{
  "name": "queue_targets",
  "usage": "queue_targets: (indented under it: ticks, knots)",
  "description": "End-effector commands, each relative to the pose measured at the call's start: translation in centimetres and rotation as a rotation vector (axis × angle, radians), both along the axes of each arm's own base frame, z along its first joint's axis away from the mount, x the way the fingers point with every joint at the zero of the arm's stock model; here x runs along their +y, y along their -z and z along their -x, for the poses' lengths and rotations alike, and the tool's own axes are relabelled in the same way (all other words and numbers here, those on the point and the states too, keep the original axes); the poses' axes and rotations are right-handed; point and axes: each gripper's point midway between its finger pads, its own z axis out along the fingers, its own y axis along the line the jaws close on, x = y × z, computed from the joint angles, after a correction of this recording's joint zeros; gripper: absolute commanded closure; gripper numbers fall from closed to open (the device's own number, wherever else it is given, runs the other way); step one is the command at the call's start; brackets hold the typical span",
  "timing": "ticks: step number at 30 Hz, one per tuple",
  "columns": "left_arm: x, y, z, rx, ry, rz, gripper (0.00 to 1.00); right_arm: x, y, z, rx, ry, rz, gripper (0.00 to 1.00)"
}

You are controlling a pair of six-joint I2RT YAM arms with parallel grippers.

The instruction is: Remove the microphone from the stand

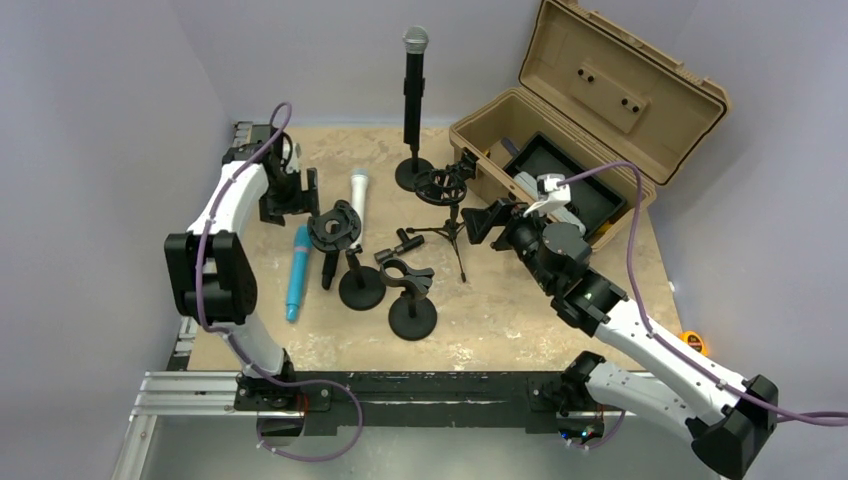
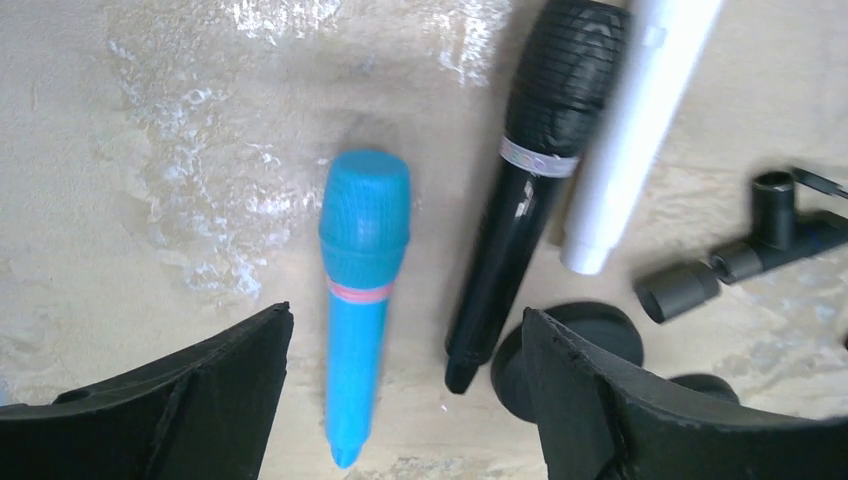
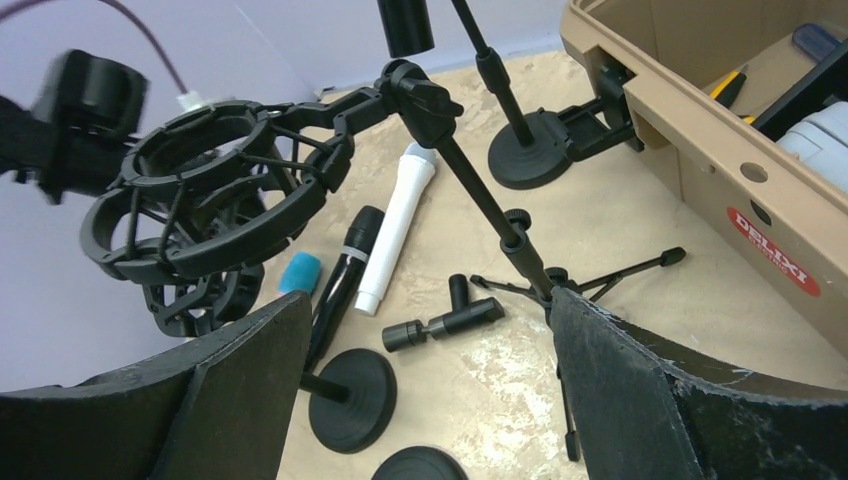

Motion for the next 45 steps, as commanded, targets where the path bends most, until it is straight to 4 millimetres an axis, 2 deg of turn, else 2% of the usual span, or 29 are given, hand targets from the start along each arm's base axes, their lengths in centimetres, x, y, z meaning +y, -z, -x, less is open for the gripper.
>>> queue_targets:
  ticks: [1,5,11,15,20,23,27,31,37,41,45]
  knots:
    - [-1.2,-3.9,0.4,-0.123,-0.011,0.078,0.17,0.0,-1.7,-0.8,-0.023,0.035,-0.056,0.13]
    - [-3.0,-8.1,1.6,-0.241,-0.001,0.172,0.17,0.2,-1.4,-1.1,-0.02,0.038,-0.05,0.13]
    - [-7.8,-17.2,4.4,-0.531,0.089,0.393,0.18,0.3,-1.8,-1.3,-0.045,0.035,-0.068,0.16]
    - [-13.1,-22.4,7.5,-0.666,0.241,0.541,0.18,0.7,-0.8,-1.6,-0.03,0.039,-0.081,0.18]
    - [-19.5,-26.5,10.5,-0.744,0.432,0.715,0.17,1.6,0.9,-2.1,-0.024,0.013,-0.058,0.25]
    - [-22.2,-27.3,11.4,-0.783,0.515,0.737,0.14,2.1,2.5,-2.3,0.004,-0.001,-0.029,0.27]
    - [-24.4,-27.6,11.3,-0.821,0.565,0.713,0.12,2.6,3.4,-2.1,0.013,-0.03,-0.028,0.28]
    - [-26.3,-27.4,10.8,-0.811,0.596,0.695,0.14,3.2,5.1,-2.1,0.038,-0.055,-0.015,0.34]
    - [-28.1,-27.1,10.0,-0.786,0.598,0.683,0.23,4.7,7.8,-2.3,0.073,-0.107,0.011,0.4]
    - [-28.2,-25.8,9.7,-0.751,0.554,0.662,0.33,5.3,9.4,-2.9,0.091,-0.113,0.035,0.43]
    - [-28.5,-25.2,10.0,-0.723,0.525,0.685,0.4,5.0,11.9,-3.7,0.128,-0.07,0.07,0.46]
